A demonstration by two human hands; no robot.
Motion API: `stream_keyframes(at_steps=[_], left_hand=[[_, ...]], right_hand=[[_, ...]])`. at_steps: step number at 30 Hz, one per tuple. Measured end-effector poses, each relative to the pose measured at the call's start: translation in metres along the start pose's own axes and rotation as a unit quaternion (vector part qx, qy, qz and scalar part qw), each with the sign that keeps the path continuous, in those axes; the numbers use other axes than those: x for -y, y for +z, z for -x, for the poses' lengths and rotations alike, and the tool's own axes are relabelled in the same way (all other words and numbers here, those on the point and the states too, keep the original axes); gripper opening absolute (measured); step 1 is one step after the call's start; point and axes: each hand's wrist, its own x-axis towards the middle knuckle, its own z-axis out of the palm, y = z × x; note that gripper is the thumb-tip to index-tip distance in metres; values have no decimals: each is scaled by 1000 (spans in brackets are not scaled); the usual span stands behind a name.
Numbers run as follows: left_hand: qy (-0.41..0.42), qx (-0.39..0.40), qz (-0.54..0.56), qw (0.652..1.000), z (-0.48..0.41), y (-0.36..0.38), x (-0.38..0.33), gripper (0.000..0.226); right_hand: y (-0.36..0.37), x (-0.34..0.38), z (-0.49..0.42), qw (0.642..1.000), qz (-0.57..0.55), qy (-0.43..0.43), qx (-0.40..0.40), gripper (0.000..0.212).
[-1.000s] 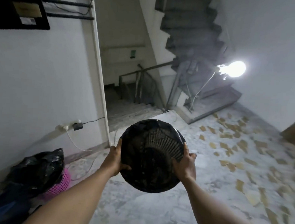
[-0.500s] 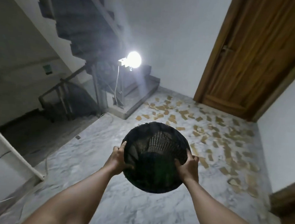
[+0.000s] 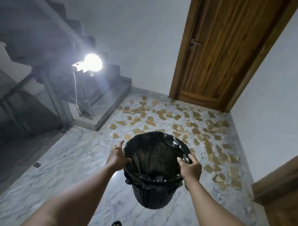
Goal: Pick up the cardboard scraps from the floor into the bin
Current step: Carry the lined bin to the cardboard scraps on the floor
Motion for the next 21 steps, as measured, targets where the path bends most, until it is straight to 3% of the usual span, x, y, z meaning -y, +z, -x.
stream_keyframes(at_steps=[8,15,21], left_hand=[[34,66,4,997,-140,-32,-10,72],[46,52,-13,998,-267,-47,-33,87],[24,51,-84,995,-367,-42,-54,75]], right_hand=[[96,59,-90,998,60,-8,-18,62],[161,96,-175,997,78,3,-28,63],[227,108,-275,996,87,32,11,64]])
